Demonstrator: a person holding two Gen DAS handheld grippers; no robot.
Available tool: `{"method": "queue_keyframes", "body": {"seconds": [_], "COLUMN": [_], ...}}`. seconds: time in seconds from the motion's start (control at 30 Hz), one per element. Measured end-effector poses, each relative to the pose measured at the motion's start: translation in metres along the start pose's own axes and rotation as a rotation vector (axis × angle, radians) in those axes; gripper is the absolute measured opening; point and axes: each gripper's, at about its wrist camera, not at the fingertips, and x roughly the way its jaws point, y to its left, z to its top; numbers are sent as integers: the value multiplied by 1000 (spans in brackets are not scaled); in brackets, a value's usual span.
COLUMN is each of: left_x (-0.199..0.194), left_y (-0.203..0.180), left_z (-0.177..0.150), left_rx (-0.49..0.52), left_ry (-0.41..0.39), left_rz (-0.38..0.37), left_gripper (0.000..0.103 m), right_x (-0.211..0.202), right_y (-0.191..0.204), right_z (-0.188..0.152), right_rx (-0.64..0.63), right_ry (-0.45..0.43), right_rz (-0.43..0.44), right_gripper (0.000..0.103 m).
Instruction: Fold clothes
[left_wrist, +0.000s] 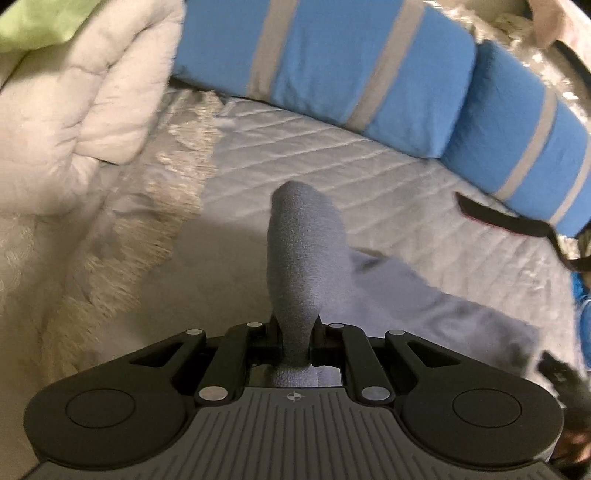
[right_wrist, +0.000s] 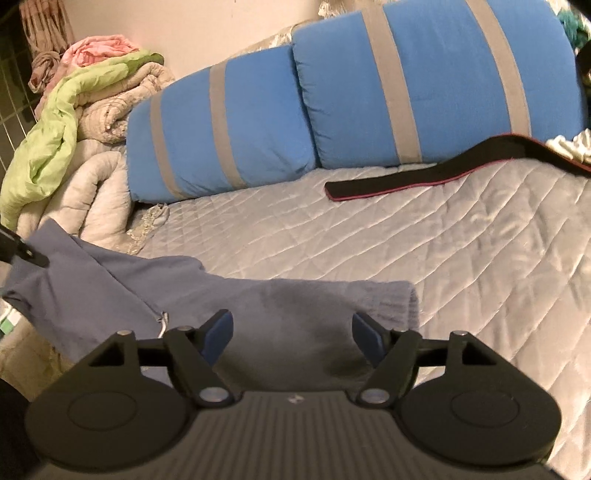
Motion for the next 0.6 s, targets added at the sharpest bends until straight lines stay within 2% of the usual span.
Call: {"method": "queue_keyframes", "body": {"seconds": [0.3,0.47,0.6], "left_x": [-18,-1,21], "left_y": [-123,-177,-209], "left_z": [-12,-24,-29], "left_rx": [50,92,102], "left_ry": [28,69,100], "left_rz": [-178,-251,-280], "left_gripper": [11,11,11], "right_x": [-15,-20,-27], "right_y": [-23,-38,-51], "right_z": [0,-3,-5], "right_rx": [65,97,129], "right_ry": [-49,-60,-76], "right_rz": [-23,-43,-49], "right_gripper": [84,85,85]}}
